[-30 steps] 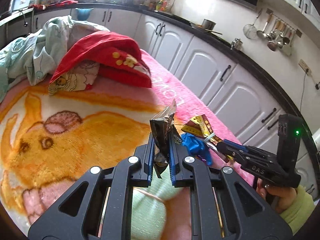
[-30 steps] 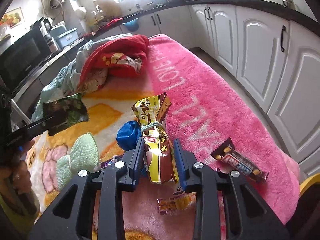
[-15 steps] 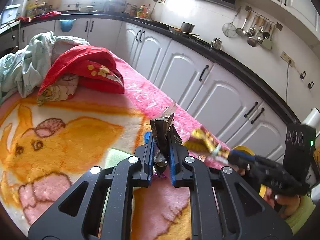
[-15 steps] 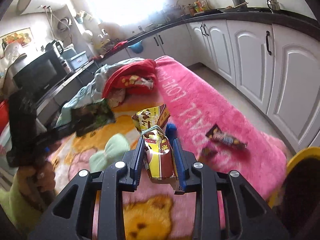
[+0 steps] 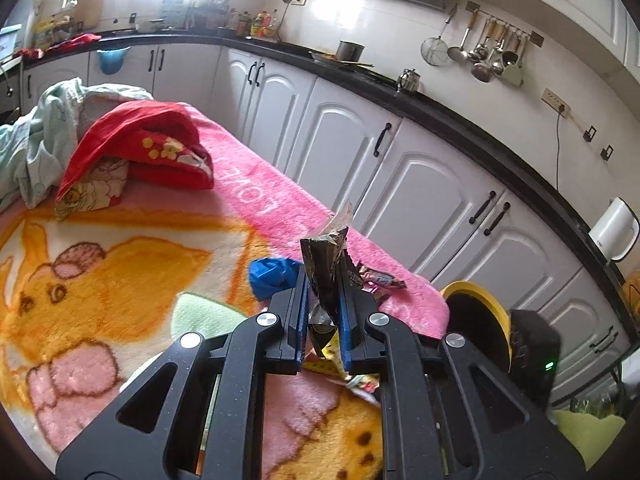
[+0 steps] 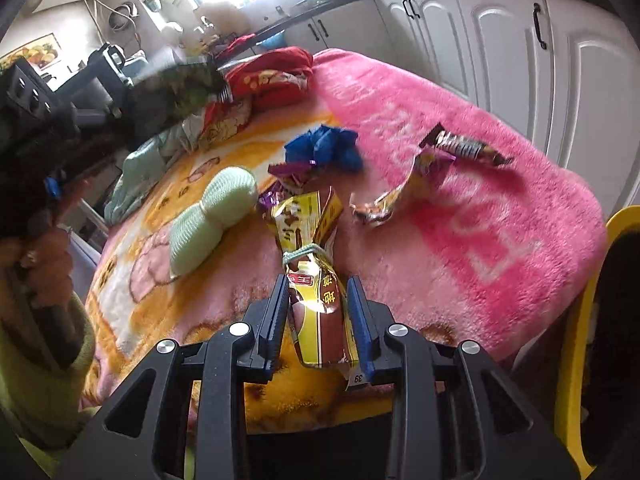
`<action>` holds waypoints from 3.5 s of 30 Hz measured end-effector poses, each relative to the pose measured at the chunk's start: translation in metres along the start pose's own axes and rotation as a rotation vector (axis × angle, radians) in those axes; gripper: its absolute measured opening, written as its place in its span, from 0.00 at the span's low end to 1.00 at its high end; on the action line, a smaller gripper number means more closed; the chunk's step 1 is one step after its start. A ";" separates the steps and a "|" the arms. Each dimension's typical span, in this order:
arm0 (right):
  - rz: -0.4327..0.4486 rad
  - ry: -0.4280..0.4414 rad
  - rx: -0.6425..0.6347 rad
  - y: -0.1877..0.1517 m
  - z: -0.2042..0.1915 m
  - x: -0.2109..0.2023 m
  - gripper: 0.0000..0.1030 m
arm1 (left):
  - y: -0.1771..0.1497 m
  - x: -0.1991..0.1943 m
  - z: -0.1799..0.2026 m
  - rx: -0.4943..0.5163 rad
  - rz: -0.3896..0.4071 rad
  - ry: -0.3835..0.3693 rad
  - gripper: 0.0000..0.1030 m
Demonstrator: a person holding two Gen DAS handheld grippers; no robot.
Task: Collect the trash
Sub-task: 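Carry the dark packet and yellow wrapper over the yellow bin with both tools, then open both tools to drop the packet and wrapper into the bin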
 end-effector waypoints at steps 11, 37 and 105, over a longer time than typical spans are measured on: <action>-0.015 -0.032 -0.038 -0.011 0.001 0.015 0.38 | 0.012 0.002 0.030 0.019 0.018 -0.035 0.07; 0.295 -0.208 0.062 0.033 0.080 -0.140 0.37 | 0.011 0.013 0.133 0.139 0.026 -0.159 0.07; 0.279 -0.531 0.454 -0.103 0.271 -0.206 0.38 | -0.200 0.154 0.261 0.436 -0.392 -0.228 0.08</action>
Point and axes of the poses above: each gripper's, at about its wrist camera, not at the fingertips, and x roughly the way its jaws point, z to its right, y to its top, the point moved 10 cm from there along x, roughly the way its jaws point, and after that the axes turned 7 degrees about -x, right-handed, at the moved point
